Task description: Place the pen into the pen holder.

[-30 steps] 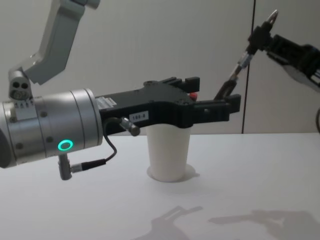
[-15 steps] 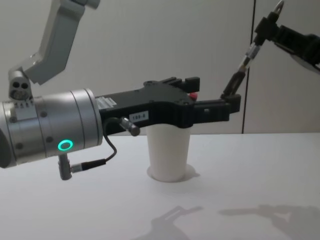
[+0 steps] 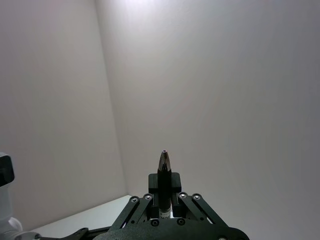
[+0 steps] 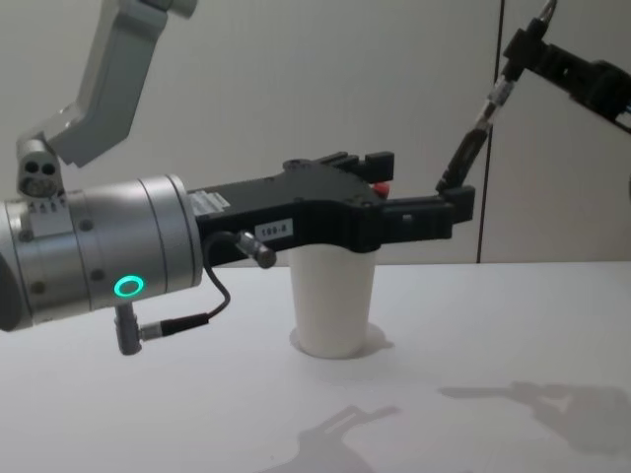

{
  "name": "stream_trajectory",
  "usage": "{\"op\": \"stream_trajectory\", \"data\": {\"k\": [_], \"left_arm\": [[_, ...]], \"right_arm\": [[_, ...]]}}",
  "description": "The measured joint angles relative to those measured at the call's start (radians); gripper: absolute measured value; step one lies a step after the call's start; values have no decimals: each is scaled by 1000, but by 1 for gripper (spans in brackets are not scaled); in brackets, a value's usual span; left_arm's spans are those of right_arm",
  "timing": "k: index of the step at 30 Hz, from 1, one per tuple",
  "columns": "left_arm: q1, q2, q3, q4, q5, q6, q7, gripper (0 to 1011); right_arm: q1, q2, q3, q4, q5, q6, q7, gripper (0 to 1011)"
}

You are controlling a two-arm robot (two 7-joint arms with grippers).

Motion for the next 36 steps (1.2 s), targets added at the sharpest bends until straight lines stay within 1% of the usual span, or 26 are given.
{"op": "stream_trajectory", "data": {"k": [11,20,26,36], "left_arm": [[0,0,0,0,0,0,0,1003],[0,0,0,0,0,0,0,1003],[0,0,0,0,0,0,0,1003],[0,0,0,0,0,0,0,1003]], "right_arm": [[65,-32,-12,92,-8,-41,0,123],[104,-60,-32,140,-31,-71,-9,123],[130,-81,-51,166,-61,-91,-25,123],[160,-109,-79,189,-130,-125,-71,123]]}}
